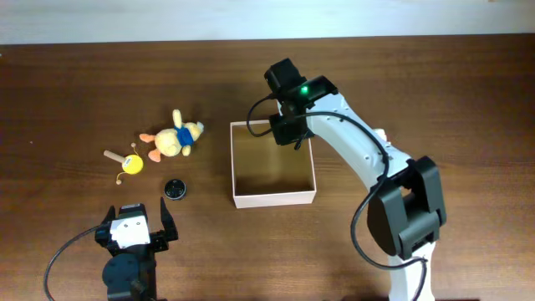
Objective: Pack container
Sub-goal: 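Carry the orange ball into the box and open the right gripper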
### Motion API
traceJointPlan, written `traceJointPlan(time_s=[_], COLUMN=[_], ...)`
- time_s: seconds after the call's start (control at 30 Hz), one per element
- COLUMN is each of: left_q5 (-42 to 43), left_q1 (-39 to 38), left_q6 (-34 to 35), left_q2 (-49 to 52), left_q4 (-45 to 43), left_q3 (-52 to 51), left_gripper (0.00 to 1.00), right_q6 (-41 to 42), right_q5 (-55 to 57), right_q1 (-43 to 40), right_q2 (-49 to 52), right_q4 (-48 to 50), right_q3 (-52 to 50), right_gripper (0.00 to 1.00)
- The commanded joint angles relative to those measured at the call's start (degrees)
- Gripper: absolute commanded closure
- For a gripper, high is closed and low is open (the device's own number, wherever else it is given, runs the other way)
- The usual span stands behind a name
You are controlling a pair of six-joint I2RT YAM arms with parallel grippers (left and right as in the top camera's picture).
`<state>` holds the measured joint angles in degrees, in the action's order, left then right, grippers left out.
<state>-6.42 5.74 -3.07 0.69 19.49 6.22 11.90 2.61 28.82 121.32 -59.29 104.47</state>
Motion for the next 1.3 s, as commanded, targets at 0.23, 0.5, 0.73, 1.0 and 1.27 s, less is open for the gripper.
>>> traceJointPlan(time_s=[0.23,0.5,0.73,1.0,1.27], left_q5=[-0.5,-0.5,-0.5,-0.5,-0.5], left_q1=[0.1,0.1,0.1,0.1,0.1], left_q6=[-0.9,-0.9,-0.9,-0.9,-0.9], left_q2=[-0.3,-0.3,-0.3,-0.3,-0.3], left_q4=[0.0,0.0,0.0,0.0,0.0], left_q3=[-0.2,-0.2,-0.2,-0.2,-0.2], left_gripper=[0.01,0.01,0.01,0.01,0.01], right_q6=[0.6,0.6,0.6,0.4,-1.1], right_q5=[1.0,1.0,0.6,-0.6,-4.1], right_q1=[0.4,0.4,0.4,0.4,2.1], right_q2=[2.0,2.0,2.0,2.0,1.9], right_q4=[1.5,1.7,2.2,3.1,3.0], right_q3=[0.9,0.9,0.9,0.9,3.8], right_gripper=[0.73,0.63,0.45,0.44,0.44])
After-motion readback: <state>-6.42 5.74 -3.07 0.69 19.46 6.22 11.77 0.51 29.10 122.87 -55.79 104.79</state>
